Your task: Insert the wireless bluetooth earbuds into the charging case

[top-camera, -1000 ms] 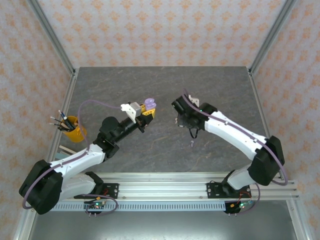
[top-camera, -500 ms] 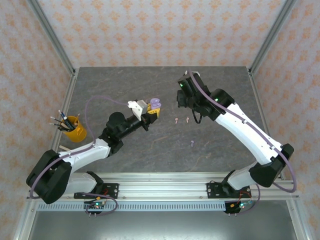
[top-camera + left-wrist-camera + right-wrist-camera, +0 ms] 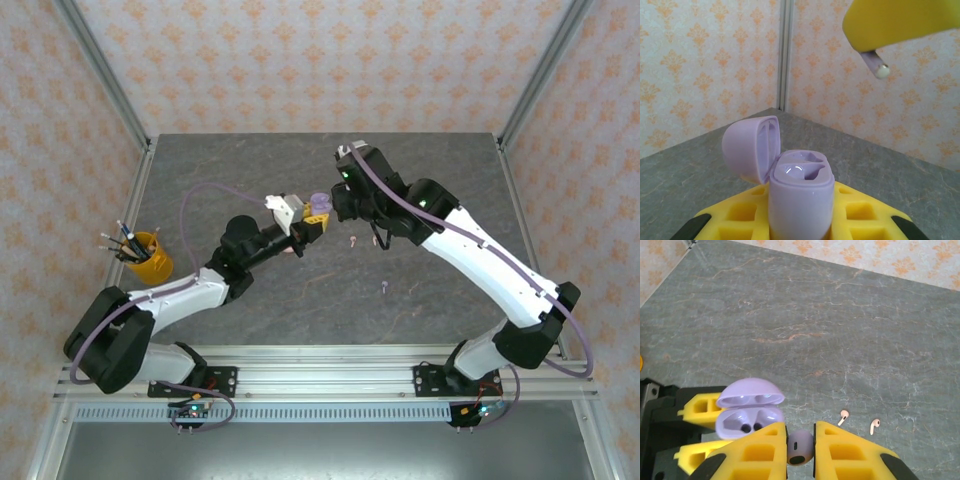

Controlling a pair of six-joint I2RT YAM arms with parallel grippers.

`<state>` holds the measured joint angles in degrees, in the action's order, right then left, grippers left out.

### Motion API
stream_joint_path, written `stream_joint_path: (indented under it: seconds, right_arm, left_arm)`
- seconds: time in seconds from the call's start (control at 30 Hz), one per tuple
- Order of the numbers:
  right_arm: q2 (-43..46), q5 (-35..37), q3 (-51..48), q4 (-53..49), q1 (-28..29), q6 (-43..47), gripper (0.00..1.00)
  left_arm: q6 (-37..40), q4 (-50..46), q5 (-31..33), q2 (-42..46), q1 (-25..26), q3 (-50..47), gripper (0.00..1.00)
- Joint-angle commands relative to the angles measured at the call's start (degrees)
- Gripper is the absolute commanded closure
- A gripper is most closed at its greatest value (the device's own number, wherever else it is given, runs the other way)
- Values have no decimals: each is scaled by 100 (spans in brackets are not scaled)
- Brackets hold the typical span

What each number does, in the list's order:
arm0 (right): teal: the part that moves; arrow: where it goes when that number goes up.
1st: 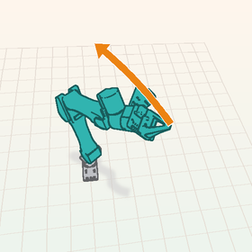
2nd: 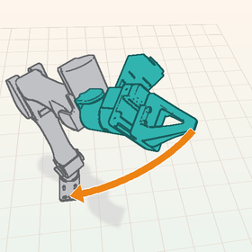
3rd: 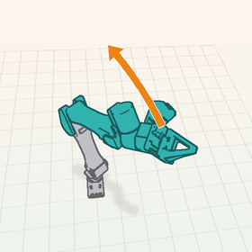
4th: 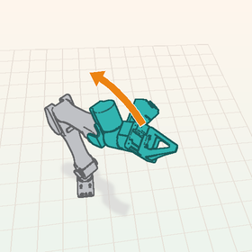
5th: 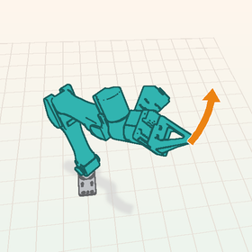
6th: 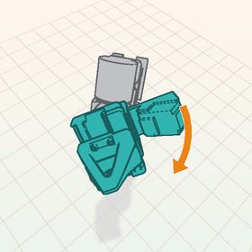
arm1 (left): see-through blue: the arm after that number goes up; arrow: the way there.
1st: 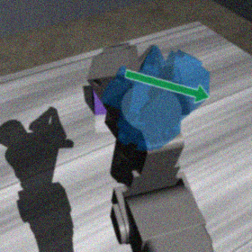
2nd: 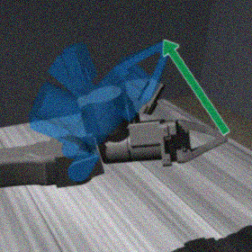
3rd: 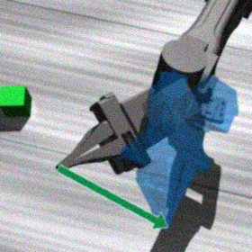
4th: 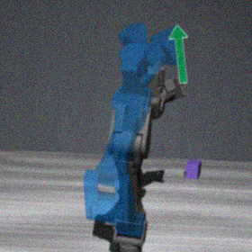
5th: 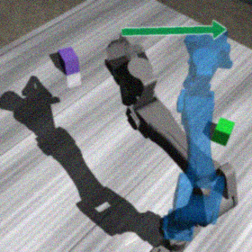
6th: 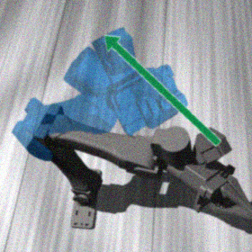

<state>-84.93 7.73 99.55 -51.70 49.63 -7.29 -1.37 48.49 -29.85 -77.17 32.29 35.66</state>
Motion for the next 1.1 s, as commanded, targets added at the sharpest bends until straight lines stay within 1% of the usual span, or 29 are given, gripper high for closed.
stream_joint_path:
  seconds: [0.0,0.3,0.37,0.57,0.73,1.07]
  right_arm:
    - [-49,167,161,98,80,358,84]
    - [-130,262,276,90,121,602,84]
    - [-138,432,276,116,188,728,84]
    - [-203,1320,146,413,573,1386,85]
    - [-222,1629,47,658,608,1589,86]
    - [-160,1732,38,687,603,1674,87]
  left_arm:
    - [147,275,-187,-78,58,263,100]
    - [172,275,-300,-150,63,389,100]
    - [205,249,-341,-151,58,407,100]
    - [328,176,-421,-197,62,510,100]
    - [339,161,-434,-212,58,539,100]
    - [498,136,-471,-185,66,593,100]
